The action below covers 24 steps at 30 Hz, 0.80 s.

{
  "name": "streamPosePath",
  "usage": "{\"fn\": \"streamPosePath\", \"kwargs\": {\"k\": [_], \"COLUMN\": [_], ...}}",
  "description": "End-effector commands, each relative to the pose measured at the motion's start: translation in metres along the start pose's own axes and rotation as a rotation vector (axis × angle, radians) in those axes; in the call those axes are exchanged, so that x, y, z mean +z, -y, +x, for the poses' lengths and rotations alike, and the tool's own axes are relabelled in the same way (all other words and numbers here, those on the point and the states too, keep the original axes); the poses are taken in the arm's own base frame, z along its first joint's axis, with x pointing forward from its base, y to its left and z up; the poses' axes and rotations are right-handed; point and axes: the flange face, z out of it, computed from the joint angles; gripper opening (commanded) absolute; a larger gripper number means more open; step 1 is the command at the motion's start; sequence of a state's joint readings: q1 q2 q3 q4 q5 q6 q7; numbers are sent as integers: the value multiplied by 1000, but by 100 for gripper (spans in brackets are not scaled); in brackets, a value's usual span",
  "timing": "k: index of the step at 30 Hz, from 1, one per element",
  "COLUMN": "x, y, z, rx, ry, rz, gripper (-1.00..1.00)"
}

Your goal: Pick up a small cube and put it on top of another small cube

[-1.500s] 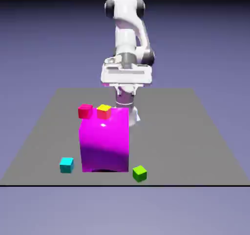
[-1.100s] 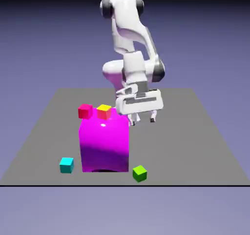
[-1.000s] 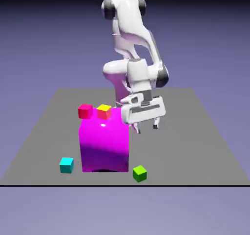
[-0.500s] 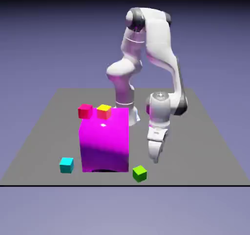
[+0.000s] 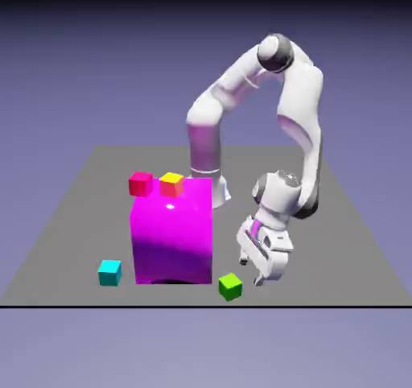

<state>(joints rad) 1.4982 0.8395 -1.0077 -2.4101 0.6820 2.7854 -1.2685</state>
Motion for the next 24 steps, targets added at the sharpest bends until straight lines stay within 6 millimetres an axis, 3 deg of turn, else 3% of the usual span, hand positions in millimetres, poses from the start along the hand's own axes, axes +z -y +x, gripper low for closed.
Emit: {"fn": "streamPosePath", "kwargs": {"k": [1, 3, 10, 11, 12, 18, 20, 24], "x": [-5, -8, 60, 60, 60, -3, 2, 1], "y": [-6, -13, -9, -9, -9, -13, -14, -21], "z": [-5, -14, -9, -9, -9, -13, -23, -11], "rx": [-38, -53, -53, -53, -53, -54, -11, 65], "ry": [18, 32, 32, 32, 32, 33, 22, -31], "rz": [-36, -61, -61, -61, -61, -62, 11, 167], "gripper": [0, 0, 0, -100, -100, -100, -100, -100]}}
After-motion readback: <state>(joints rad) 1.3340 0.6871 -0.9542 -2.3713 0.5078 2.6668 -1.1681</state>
